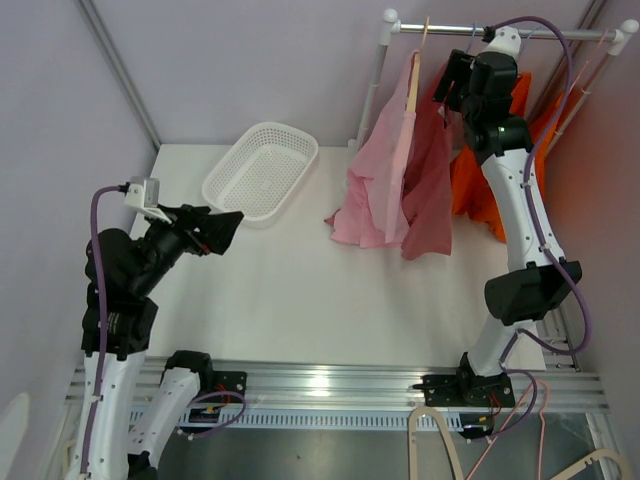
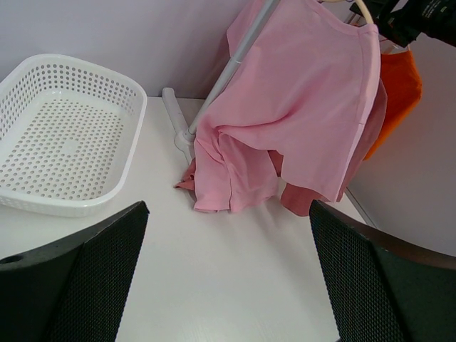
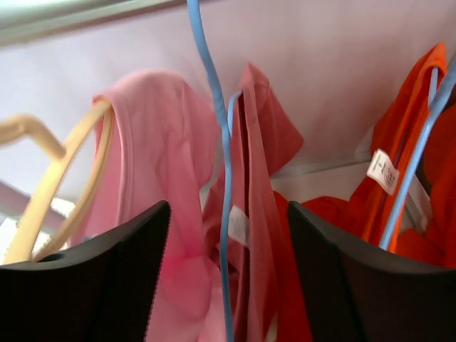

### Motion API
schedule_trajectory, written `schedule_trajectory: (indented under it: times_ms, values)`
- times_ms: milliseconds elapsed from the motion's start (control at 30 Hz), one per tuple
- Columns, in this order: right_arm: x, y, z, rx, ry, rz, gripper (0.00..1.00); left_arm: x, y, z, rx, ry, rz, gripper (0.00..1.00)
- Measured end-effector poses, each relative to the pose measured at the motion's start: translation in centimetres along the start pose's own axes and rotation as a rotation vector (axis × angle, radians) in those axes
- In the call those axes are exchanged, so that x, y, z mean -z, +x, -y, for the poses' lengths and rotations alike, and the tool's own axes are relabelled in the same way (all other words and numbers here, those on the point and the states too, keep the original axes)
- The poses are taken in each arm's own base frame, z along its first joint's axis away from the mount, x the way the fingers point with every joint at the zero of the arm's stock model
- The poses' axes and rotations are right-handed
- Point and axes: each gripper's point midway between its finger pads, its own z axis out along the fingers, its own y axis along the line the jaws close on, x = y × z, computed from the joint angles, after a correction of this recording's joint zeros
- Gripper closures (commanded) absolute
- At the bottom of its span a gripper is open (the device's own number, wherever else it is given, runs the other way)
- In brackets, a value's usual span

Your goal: Remove the t-shirt from the hanger

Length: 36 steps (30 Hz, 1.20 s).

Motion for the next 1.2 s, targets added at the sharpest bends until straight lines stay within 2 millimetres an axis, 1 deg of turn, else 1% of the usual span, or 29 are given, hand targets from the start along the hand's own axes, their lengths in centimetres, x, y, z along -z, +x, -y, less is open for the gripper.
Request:
schedule_trajectory:
  times_ms: [33,167,200,233,400,433,500,533,567,600,633,667,933,1200]
  values:
    - [-0.4,-0.2,0.0,0.006,0.005,0.008,0.34,-0.1,0.1,-0.1,0.001,-0.002,-0.004,0.00]
    - [-2.0,-1.4,-0.2,0.024,0.015,0.053,0.33,-0.6,0.6,-0.6,0.000,-0.006,-0.012,0.01]
    - [-2.4,-1.4,-0.2,0.029,0.016,0.056,0.34,-0.6,0.7,-0.6,-0.003,-0.005,-0.010,0.01]
    - [-2.8,-1.6,-0.2,0.034,0.017,0.062,0.39,-0.6,0.7,-0.6,-0.004,-0.005,-0.009,0.00]
    - [-4.5,-1.9,-0.3,0.046,0.024,0.078,0.40,-0.5,0.5,-0.6,-0.010,-0.005,0.006,0.00]
    - [-4.9,-1.5,-0.1,0.052,0.029,0.072,0.45,-0.5,0.5,-0.6,-0.010,-0.005,0.005,0.00]
    - [-5.3,-1.1,0.1,0.065,0.035,0.063,0.58,-0.6,0.6,-0.7,-0.010,-0.006,0.003,0.01]
    - [-5.4,-0.9,0.2,0.071,0.037,0.060,0.72,-0.6,0.6,-0.8,-0.012,-0.008,0.002,0.00]
    - [-5.5,-0.9,0.3,0.074,0.040,0.060,0.80,-0.6,0.6,-0.8,-0.016,-0.010,0.003,0.01]
    - [-5.5,-1.0,0.4,0.078,0.041,0.062,0.86,-0.7,0.6,-0.8,-0.016,-0.011,0.003,0.00]
    - [-5.5,-1.0,0.4,0.083,0.042,0.065,0.98,-0.7,0.5,-0.9,-0.018,-0.016,0.005,0.01]
    - [-5.5,-1.2,0.4,0.085,0.042,0.068,1.00,-0.6,0.5,-1.0,-0.019,-0.018,0.007,0.00]
    - [-5.6,-1.8,0.5,0.114,0.046,0.083,1.00,-0.7,0.5,-1.1,-0.027,-0.025,0.009,0.00]
    - [-5.0,-2.8,0.5,0.130,0.042,0.103,1.00,-0.5,0.5,-1.2,-0.035,-0.031,0.016,0.01]
